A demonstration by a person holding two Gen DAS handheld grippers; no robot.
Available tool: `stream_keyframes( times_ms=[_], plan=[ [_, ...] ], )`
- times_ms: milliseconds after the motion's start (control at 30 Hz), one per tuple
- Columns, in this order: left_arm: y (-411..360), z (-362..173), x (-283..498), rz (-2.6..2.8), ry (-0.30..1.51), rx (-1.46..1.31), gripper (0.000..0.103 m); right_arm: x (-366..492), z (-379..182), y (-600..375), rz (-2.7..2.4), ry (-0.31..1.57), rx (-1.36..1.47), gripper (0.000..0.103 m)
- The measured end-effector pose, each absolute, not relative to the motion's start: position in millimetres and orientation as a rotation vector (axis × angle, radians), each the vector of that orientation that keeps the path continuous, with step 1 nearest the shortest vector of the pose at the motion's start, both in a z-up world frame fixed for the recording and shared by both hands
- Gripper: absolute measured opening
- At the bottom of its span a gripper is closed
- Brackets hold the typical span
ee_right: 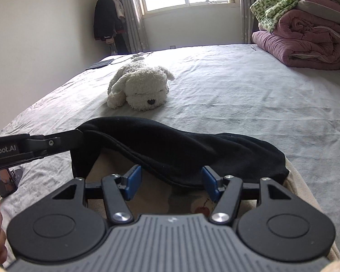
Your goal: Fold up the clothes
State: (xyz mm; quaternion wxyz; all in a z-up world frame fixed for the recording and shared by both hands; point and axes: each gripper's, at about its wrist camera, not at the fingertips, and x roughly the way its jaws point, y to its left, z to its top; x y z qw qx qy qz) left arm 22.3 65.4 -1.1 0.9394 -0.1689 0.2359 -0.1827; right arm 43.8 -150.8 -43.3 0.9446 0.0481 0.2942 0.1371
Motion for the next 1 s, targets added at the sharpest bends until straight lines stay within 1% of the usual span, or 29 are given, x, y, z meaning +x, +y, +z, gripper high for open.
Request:
stream_keyframes(
  times_ms=[67, 167, 200, 267, 300, 333, 433, 500, 567, 633, 767, 1000],
  plan=[
    [63, 2, 20, -0.413, 0.471, -0.339, 0.004, 42, -44, -148, 0.281, 0.587, 0.084, 0.062],
    [57, 3, 15, -0.468, 0.476, -0.33, 0.004, 40, -42, -145, 0.272, 0.549, 0.067, 0.062],
    [56, 1, 13, -0.473, 0.485, -0.323, 0.004, 39, -42, -145, 0.269, 0.534, 0.062, 0.059],
    [53, -2, 10, -0.482, 0.502, -0.309, 0.004, 41, -43, -146, 0.281, 0.53, 0.073, 0.04],
    [52, -5, 9, -0.483, 0.518, -0.305, 0.004, 43, -44, -146, 0.29, 0.541, 0.082, 0.018],
    [51, -7, 9, -0.481, 0.531, -0.301, 0.004, 46, -47, -148, 0.299, 0.56, 0.099, 0.004],
    [48, -14, 6, -0.487, 0.558, -0.27, 0.006, 46, -48, -153, 0.273, 0.552, 0.134, 0.004],
    [47, -15, 4, -0.488, 0.568, -0.257, 0.012, 44, -43, -158, 0.249, 0.529, 0.15, 0.004],
    [47, -16, 3, -0.485, 0.573, -0.249, 0.034, 39, -35, -166, 0.238, 0.502, 0.17, 0.004],
    [46, -17, 4, -0.483, 0.58, -0.247, 0.04, 35, -26, -175, 0.231, 0.47, 0.18, 0.004],
    [46, -18, 4, -0.48, 0.595, -0.243, 0.048, 27, -14, -196, 0.164, 0.423, 0.179, 0.004],
    [41, -25, 7, -0.46, 0.624, -0.236, 0.048, 22, -6, -246, 0.044, 0.391, 0.291, 0.004]
  ],
)
